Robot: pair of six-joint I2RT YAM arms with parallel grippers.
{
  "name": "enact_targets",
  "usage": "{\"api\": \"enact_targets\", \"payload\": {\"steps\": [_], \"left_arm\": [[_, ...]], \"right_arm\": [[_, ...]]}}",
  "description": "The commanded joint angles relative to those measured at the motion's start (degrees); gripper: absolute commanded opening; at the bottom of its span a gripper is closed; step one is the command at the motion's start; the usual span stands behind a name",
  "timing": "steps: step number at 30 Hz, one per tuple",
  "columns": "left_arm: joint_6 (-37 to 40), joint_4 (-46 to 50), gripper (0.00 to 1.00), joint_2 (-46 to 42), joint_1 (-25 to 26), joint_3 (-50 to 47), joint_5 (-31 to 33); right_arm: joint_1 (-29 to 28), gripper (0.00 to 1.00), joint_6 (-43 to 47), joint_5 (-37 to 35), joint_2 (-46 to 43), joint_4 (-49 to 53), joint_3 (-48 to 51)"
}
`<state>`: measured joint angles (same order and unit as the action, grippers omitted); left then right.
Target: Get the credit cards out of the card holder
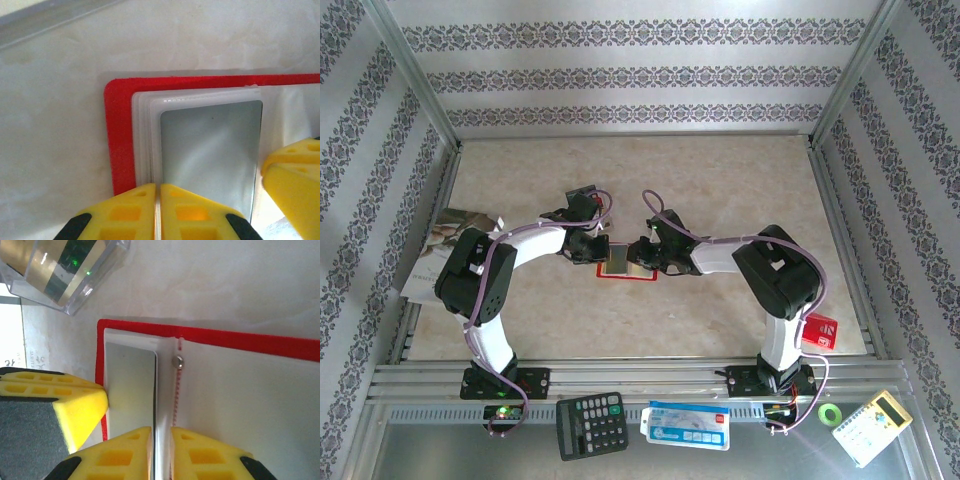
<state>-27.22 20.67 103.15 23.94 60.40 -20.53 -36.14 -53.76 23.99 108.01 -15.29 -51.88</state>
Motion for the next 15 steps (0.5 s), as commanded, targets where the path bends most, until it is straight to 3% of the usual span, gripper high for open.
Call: {"api": "enact_targets", "payload": {"steps": [1, 8, 15], "left_arm": [[1.3, 3.4, 0.1, 1.3, 0.4, -0.1, -0.6], [1.8, 4.4, 0.05, 2.3, 0.4, -0.1, 1.3], [1.8, 4.4, 0.03, 3.1, 0.5, 0.1, 1.6]], "right_arm": [[-0.4, 0.19, -0.2, 2.3, 1.8, -0.9, -1.7], [0.3, 0.11, -1.4, 0.5, 1.7, -1.4, -0.3], [0.2, 0.1, -1.0, 1.5, 2.3, -1.6, -0.9]]}}
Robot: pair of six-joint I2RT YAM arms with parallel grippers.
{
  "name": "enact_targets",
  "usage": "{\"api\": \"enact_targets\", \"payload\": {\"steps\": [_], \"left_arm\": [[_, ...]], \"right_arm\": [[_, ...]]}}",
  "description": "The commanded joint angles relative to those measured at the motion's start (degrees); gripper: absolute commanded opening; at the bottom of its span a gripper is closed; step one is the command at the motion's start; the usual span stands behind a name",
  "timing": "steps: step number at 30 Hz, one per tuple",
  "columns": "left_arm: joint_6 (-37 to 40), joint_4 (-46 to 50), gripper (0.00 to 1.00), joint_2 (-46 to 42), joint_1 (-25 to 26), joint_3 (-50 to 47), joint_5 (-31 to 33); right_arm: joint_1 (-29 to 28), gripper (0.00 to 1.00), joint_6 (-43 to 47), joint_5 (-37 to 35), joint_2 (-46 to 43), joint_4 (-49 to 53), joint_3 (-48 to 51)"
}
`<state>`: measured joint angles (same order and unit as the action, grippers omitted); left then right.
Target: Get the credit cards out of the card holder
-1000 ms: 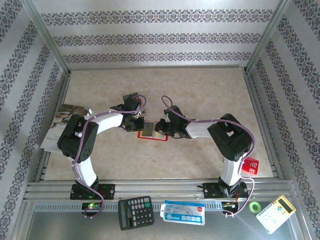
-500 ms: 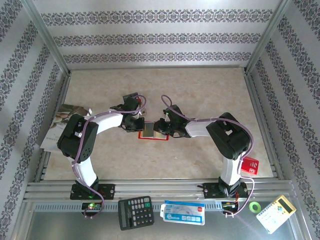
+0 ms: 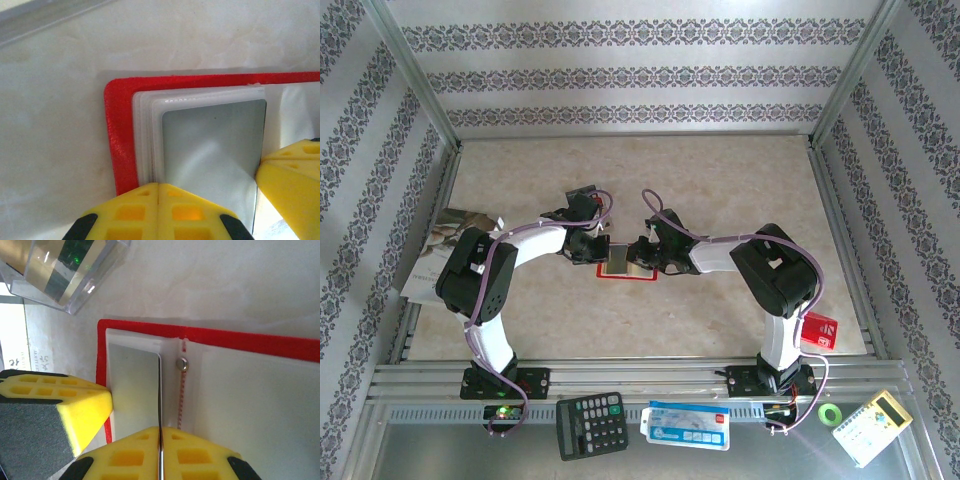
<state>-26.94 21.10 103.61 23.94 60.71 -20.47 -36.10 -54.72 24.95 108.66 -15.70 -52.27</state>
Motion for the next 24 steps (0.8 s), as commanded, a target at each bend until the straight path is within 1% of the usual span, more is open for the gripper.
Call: {"api": "enact_targets", "payload": {"steps": [1, 5, 11, 14, 16, 19, 21, 24], "left_arm": [[1.5, 3.9, 0.03, 2.7, 0.4, -0.1, 1.5], [1.7, 3.6, 0.04, 2.8, 0.4, 0.0, 0.5], [2.3, 3.0, 0.07, 4.2, 0.4, 0.6, -3.5], [2.4, 3.5, 0.08, 4.2, 0.4, 0.9, -2.9], [2.6, 3.7, 0.09, 3.9, 0.4, 0.9, -2.3], [2.7, 4.2, 0.11, 2.9, 0.4, 1.2, -1.6], [2.6, 4.4, 0.12, 2.0, 0.4, 1.3, -0.8], [2.5, 5.0, 0.19, 0.1, 0.3, 1.4, 1.0]], "right_arm": [[0.1, 0.1, -0.1, 0.5, 1.8, -1.1, -0.6], [0.1, 0.11, -0.1, 1.7, 2.7, -1.0, -1.1], [-0.5, 0.12, 0.1, 5.3, 4.1, -2.2, -2.6], [-0.4, 0.09, 0.1, 5.9, 3.6, -4.1, -2.0], [-0.2, 0.05, 0.5, 6.0, 2.7, -5.1, -1.3], [0.1, 0.01, 1.4, 5.2, 1.0, -6.2, -0.1], [0.5, 0.0, 1.9, 4.1, -0.1, -6.2, 0.8], [0.9, 0.0, 2.3, 1.9, -1.7, -5.9, 2.5]]}}
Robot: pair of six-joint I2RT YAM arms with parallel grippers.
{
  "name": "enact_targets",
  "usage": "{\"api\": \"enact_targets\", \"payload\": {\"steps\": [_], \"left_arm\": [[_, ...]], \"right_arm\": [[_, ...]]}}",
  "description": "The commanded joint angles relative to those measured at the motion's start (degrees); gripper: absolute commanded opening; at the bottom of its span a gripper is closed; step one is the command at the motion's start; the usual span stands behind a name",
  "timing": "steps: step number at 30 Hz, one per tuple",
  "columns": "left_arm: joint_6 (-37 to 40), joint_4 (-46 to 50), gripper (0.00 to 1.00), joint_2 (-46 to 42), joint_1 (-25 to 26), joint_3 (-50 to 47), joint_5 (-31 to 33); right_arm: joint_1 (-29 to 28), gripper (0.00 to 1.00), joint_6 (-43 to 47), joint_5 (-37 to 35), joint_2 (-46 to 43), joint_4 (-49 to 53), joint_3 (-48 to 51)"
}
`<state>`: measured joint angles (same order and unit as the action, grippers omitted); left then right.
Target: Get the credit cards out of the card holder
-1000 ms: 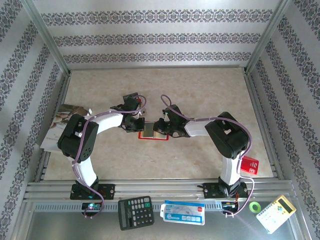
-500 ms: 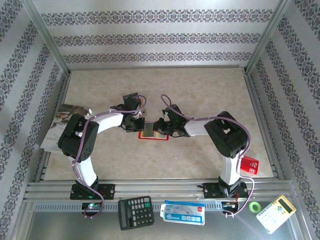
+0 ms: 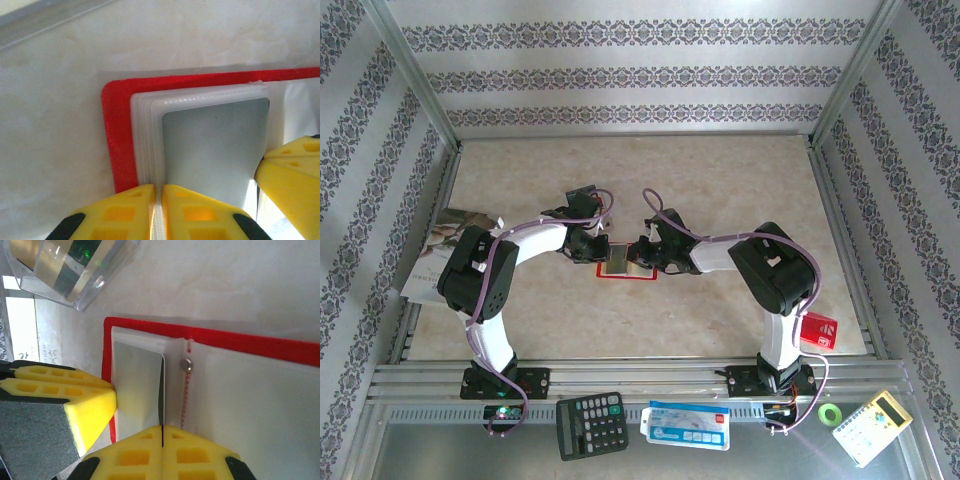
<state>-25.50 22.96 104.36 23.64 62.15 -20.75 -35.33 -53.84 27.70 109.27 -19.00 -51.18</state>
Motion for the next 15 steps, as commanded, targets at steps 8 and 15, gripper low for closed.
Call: {"api": "enact_targets", "payload": {"steps": [8, 15], "left_arm": [[1.1, 3.4, 0.25, -3.6, 0.5, -0.6, 4.0], [0.0, 0.9, 0.17, -6.2, 0.7, -1.0, 0.2]], "right_arm": [[1.3, 0.0, 2.3, -3.8, -4.1, -0.3, 3.8], [1.4, 0.0, 2.2, -3.9, -3.9, 0.0, 3.8]]}}
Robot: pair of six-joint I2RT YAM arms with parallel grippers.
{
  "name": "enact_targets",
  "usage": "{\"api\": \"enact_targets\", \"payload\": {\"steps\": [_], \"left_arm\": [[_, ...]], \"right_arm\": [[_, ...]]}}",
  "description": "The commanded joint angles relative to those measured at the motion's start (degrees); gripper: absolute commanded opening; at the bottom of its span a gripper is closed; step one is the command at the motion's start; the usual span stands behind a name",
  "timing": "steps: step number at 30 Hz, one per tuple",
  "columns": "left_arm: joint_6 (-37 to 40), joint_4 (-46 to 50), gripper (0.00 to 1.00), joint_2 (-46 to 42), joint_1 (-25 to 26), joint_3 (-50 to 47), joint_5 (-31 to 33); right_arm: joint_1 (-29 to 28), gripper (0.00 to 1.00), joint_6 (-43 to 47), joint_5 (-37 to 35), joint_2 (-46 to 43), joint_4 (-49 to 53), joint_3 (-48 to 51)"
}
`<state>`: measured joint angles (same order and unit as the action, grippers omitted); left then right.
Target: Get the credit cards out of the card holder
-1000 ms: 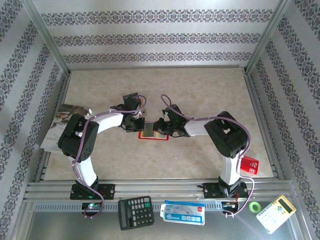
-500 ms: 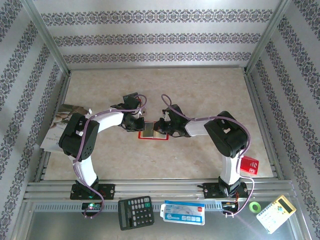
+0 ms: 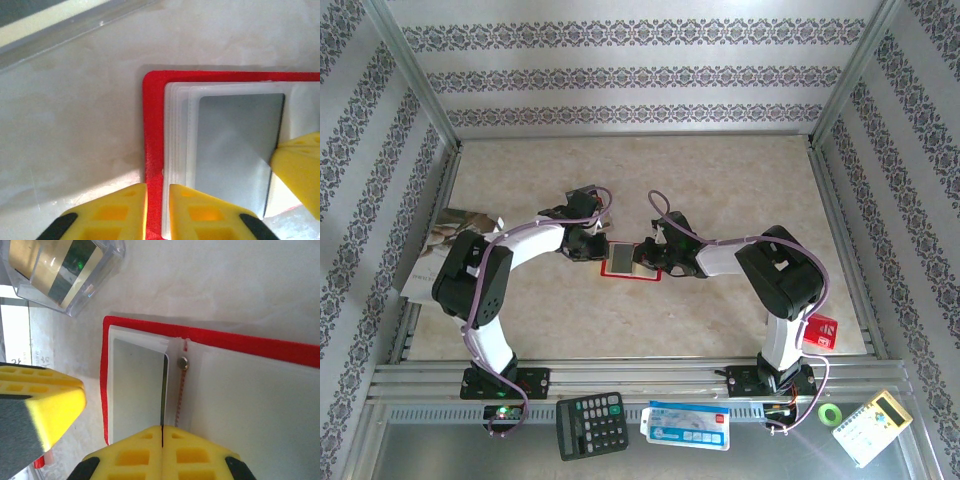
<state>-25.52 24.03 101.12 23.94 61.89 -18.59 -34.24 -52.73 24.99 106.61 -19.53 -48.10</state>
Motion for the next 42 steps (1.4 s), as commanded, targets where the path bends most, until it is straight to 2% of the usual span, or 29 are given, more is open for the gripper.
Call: {"api": "enact_targets", "payload": {"steps": [1, 5, 15, 27, 42], "left_arm": [[-0.5, -1.4, 0.16, -3.1, 0.4, -1.0, -3.3], [-2.6, -5.3, 0.11, -1.1, 0.5, -1.4, -8.1], [-2.1, -3.8, 0.0, 5.2, 0.6, 1.9, -5.2], [-1.1, -0.9, 0.0, 5.7, 0.7, -1.1, -0.1], [-1.1, -0.6, 0.0, 5.5, 0.6, -1.0, -0.1]], "right_arm": [[0.2, 0.0, 1.1, -0.8, -0.9, 0.5, 0.5], [0.2, 0.0, 0.6, 0.5, 0.4, 0.4, -0.2], [0.2, 0.0, 0.3, 1.2, 0.8, 0.2, -0.2], [1.2, 0.0, 1.0, 0.1, -1.0, 0.3, 1.7], [1.5, 0.0, 0.3, -3.4, -2.5, 1.3, 3.2]]}}
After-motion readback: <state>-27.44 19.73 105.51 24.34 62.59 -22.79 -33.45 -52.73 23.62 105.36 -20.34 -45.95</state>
